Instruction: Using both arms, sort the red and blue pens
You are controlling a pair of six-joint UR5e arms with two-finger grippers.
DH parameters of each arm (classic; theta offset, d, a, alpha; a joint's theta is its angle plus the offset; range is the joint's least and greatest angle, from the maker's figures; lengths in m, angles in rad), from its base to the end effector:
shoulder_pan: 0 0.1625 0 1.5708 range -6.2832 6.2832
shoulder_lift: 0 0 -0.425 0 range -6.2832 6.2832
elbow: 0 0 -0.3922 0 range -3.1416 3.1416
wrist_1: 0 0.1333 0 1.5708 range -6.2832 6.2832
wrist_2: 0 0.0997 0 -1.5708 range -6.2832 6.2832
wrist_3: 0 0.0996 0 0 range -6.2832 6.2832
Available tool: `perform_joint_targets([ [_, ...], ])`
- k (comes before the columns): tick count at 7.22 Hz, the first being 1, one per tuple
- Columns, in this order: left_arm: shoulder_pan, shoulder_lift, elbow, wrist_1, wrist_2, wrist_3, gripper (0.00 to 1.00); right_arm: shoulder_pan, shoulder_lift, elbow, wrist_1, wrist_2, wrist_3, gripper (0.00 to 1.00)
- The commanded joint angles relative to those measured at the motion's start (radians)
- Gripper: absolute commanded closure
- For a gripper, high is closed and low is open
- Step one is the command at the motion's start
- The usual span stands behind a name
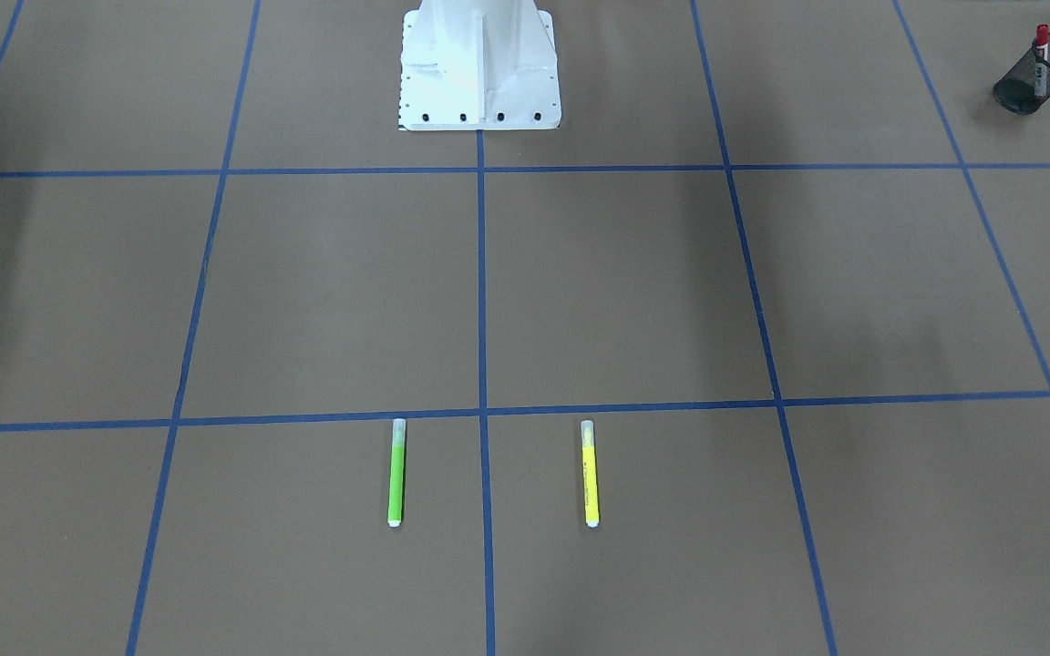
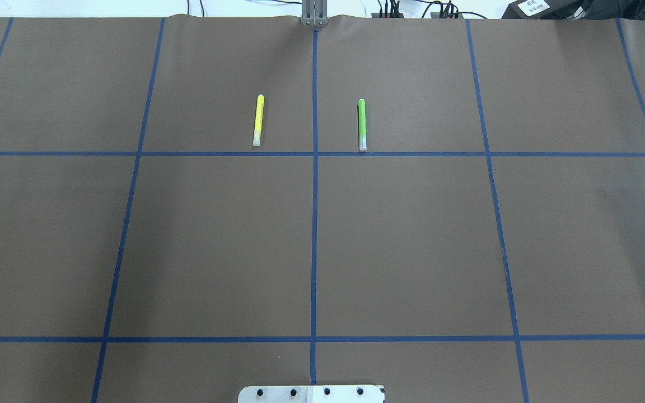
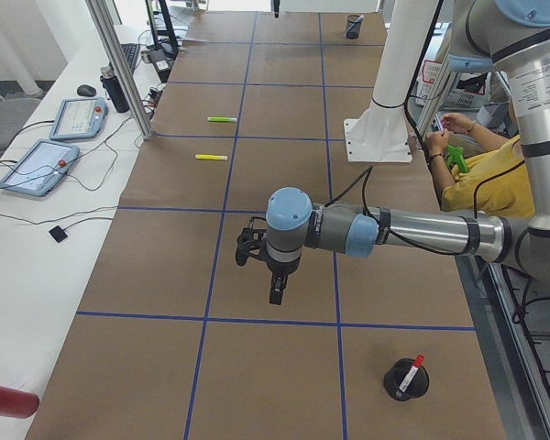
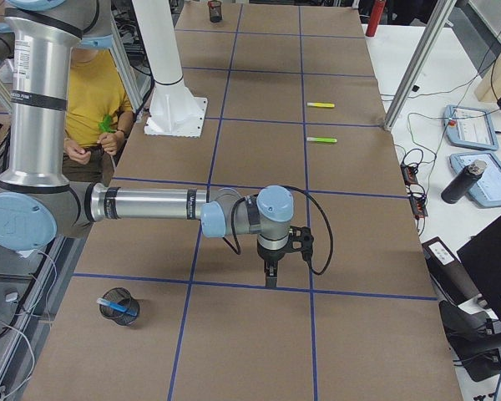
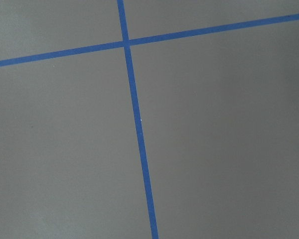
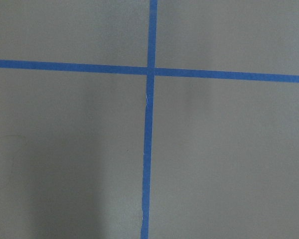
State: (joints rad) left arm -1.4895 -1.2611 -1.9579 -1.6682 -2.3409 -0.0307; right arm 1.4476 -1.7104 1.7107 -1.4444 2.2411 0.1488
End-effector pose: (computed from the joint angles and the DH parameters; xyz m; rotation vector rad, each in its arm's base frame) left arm -0.0335 -0.3761 0.5900 0.1229 0.7765 0.1153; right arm 0.0166 -0.4473 0.6481 0.0300 -0.6797 -0.0179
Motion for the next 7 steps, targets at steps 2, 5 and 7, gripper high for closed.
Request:
perform_joint_targets([
  [2, 0.0, 0.0, 0.0, 0.001, 0.0, 0.0, 0.0, 0.0, -0.003, 0.0, 0.001, 0.002, 0.0, 0.0],
  [5, 0.0, 0.002, 0.005, 0.008, 0.002, 0.0, 0.0, -0.001, -0.006, 0.001, 0.001, 0.008, 0.0, 0.0],
  [7, 0.0, 0.008, 0.007, 0.008, 0.002, 0.0, 0.0, 0.0, -0.009, 0.0, 0.001, 0.006, 0.0, 0.0],
])
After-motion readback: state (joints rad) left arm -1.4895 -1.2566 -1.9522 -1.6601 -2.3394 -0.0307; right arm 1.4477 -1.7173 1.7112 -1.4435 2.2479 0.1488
